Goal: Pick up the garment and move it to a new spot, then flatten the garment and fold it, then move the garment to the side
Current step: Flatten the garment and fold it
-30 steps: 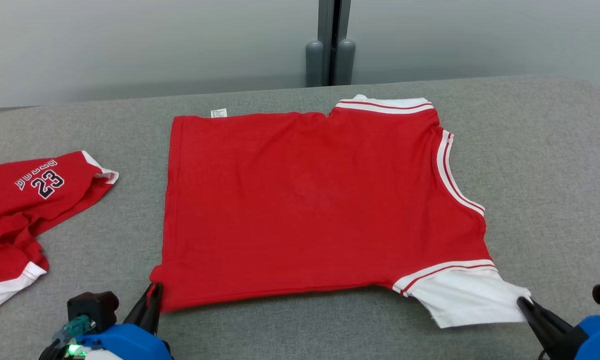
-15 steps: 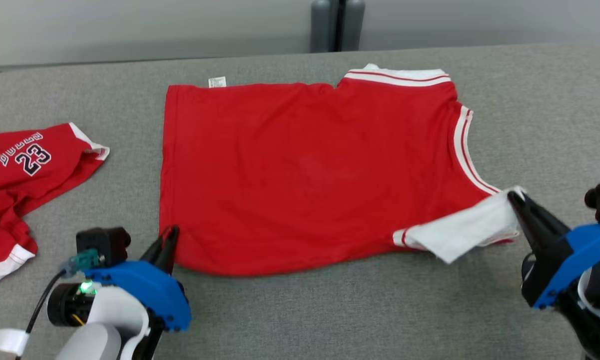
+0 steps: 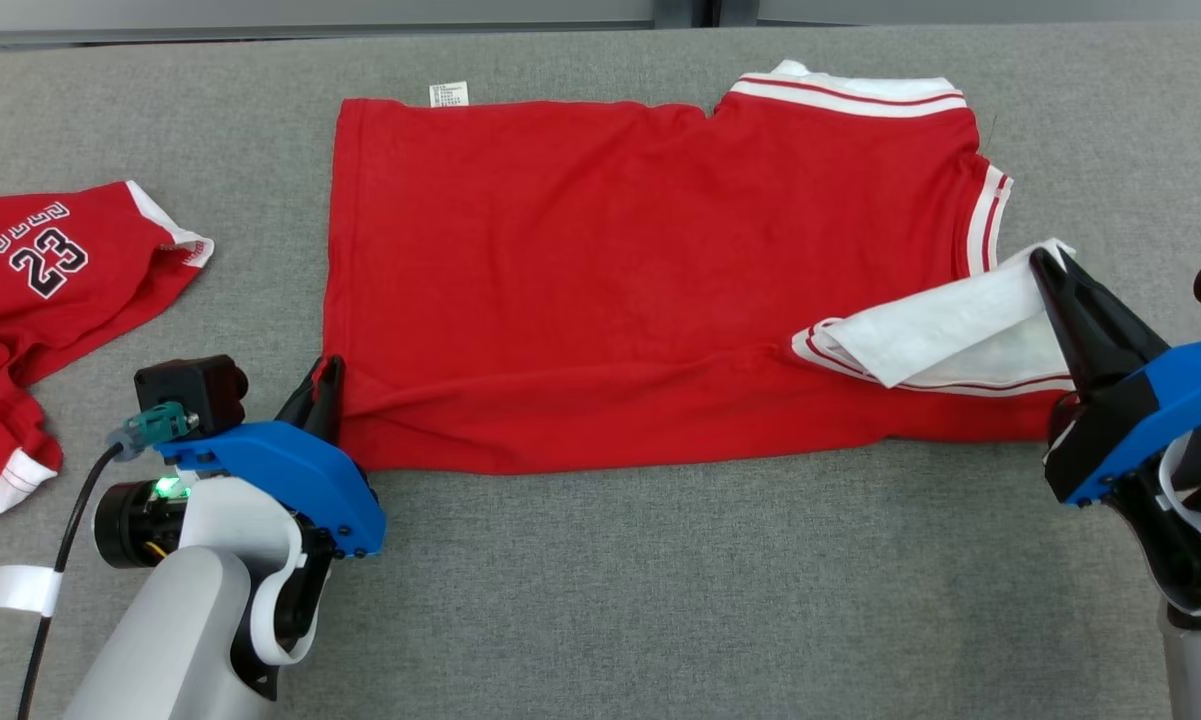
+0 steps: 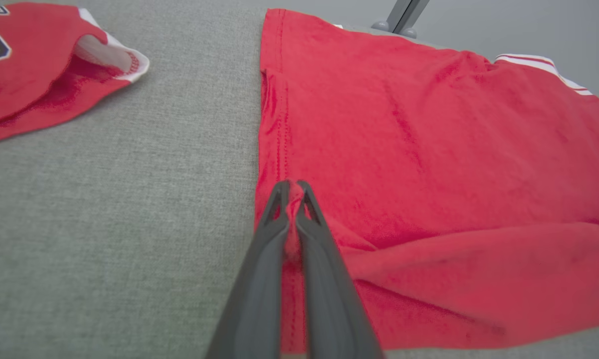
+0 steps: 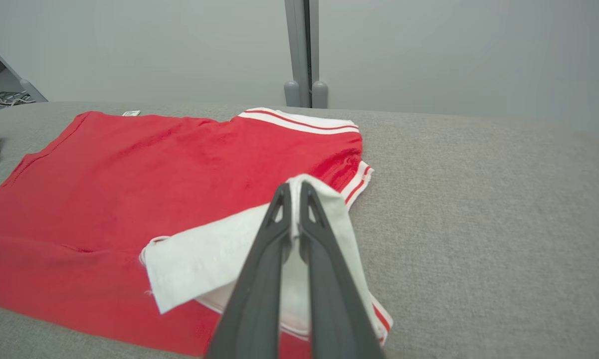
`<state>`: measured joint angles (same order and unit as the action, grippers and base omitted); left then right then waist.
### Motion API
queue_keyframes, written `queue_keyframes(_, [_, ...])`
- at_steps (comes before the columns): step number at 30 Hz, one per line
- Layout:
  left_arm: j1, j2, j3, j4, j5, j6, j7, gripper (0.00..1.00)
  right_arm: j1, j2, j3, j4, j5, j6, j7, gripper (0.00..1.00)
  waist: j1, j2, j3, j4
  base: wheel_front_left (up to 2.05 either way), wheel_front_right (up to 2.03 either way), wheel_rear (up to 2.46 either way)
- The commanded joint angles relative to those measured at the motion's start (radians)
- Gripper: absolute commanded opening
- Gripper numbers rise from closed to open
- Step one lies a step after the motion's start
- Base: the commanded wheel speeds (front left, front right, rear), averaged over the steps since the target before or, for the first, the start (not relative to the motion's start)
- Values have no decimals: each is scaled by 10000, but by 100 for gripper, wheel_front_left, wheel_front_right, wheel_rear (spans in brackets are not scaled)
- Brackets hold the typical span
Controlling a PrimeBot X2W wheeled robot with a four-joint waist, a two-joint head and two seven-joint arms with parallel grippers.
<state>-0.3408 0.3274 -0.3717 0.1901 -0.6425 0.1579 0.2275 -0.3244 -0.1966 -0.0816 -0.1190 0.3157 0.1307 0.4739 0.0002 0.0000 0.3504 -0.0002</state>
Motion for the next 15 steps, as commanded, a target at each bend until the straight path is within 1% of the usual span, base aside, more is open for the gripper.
queue_keyframes(1, [-247,-37,9,146,55,16,-81,0,-260,-69,46,157,-62,1,-188,0,-2,0,63,5,0,0,0])
queue_keyframes(8, [-545,-152,-3,632,42,-21,-272,0,-752,-145,208,986,-168,3,-831,0,-2,0,204,10,0,0,0])
queue_keyframes(9, [-562,-174,-17,707,38,-4,-275,2,-848,-146,269,1090,-126,1,-962,1,-2,0,209,20,0,0,0])
queue_keyframes(10, [-562,-193,-39,774,37,2,-275,14,-914,-174,312,1202,-100,1,-1055,27,-2,0,206,29,0,0,0])
queue_keyframes(11, [-557,-220,-55,840,16,-12,-284,40,-940,-225,381,1306,-107,1,-1157,67,-2,0,200,40,0,0,0])
queue_keyframes(12, [-542,-259,-74,888,-17,-28,-272,75,-993,-238,426,1434,-98,1,-1253,100,-2,0,184,51,0,0,0])
queue_keyframes(13, [-518,-291,-95,936,-55,-54,-267,100,-1072,-246,490,1515,-53,1,-1406,100,-2,0,159,67,0,0,0])
queue_keyframes(15, [-493,-346,-52,1008,-84,-70,-429,100,-1144,-337,664,1645,35,1,-1722,100,-2,0,75,101,0,0,0])
